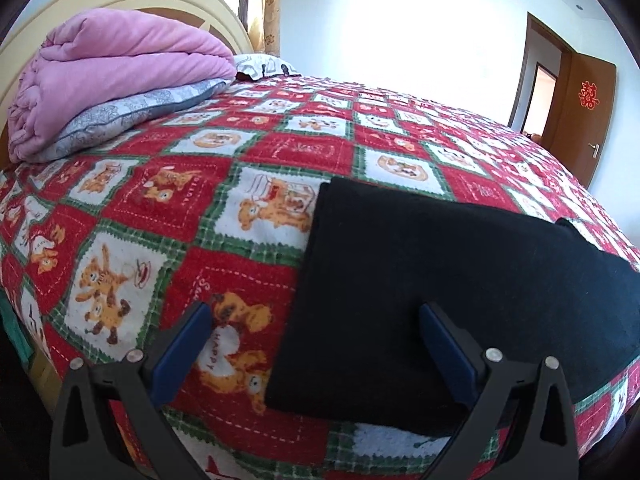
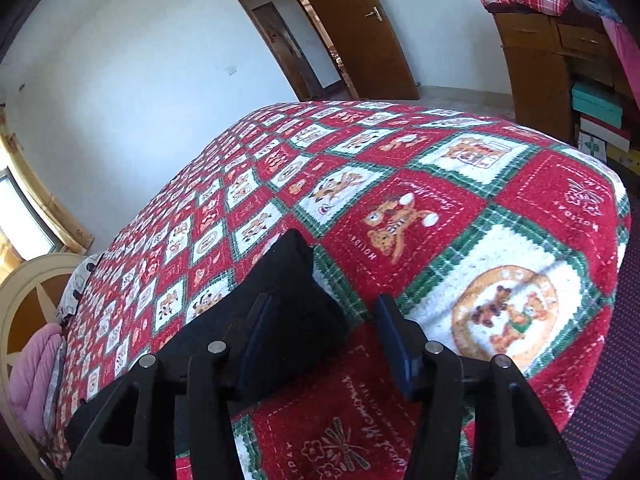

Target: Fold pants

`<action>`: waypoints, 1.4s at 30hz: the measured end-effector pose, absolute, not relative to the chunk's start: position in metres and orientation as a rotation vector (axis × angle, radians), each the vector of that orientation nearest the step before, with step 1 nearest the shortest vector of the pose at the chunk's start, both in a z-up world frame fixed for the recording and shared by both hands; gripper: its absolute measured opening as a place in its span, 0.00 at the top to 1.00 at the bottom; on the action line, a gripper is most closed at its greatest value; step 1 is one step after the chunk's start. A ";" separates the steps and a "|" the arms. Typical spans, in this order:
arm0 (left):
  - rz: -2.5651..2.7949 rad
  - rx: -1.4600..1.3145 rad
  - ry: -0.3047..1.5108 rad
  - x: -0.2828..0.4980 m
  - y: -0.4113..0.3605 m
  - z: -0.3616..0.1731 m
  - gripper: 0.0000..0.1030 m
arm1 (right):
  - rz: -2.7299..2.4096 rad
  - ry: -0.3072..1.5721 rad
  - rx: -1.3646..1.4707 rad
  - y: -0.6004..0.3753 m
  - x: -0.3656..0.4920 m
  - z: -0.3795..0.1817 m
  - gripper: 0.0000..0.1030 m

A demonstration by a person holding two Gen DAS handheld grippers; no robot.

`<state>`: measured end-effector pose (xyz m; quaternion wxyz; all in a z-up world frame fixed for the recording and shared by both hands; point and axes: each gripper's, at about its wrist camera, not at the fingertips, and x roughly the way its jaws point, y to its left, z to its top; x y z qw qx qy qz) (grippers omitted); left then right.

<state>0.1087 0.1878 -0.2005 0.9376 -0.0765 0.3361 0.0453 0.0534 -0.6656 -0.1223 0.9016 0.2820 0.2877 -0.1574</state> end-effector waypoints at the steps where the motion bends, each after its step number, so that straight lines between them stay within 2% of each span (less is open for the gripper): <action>1: 0.092 -0.158 0.687 0.109 0.188 -0.201 0.00 | -0.327 0.590 0.573 -0.664 0.054 -0.122 0.49; 2: 0.092 -0.157 0.687 0.109 0.188 -0.201 0.00 | -0.328 0.587 0.567 -0.663 0.054 -0.122 0.53; 3: 0.092 -0.156 0.686 0.109 0.188 -0.201 0.00 | -0.323 0.586 0.572 -0.663 0.054 -0.121 0.61; 4: 0.092 -0.156 0.685 0.109 0.189 -0.201 0.00 | -0.306 0.586 0.596 -0.664 0.053 -0.120 0.63; 8: 0.091 -0.156 0.671 0.108 0.189 -0.202 0.00 | -0.313 0.626 0.567 -0.659 0.058 -0.121 0.63; 15: 0.091 -0.158 0.665 0.106 0.189 -0.203 0.00 | -0.319 0.578 0.514 -0.655 0.062 -0.130 0.63; 17: 0.091 -0.157 0.666 0.106 0.189 -0.203 0.00 | -0.323 0.570 0.496 -0.653 0.062 -0.129 0.74; 18: 0.091 -0.158 0.666 0.106 0.189 -0.203 0.00 | -0.322 0.568 0.503 -0.653 0.061 -0.128 0.84; 19: 0.090 -0.158 0.664 0.106 0.189 -0.203 0.00 | -0.307 0.566 0.517 -0.654 0.060 -0.127 0.87; 27: 0.086 -0.158 0.660 0.106 0.188 -0.203 0.00 | -0.308 0.532 0.515 -0.650 0.058 -0.124 0.90; 42: 0.087 -0.159 0.659 0.106 0.189 -0.204 0.00 | -0.204 0.434 0.341 -0.589 0.057 -0.081 0.90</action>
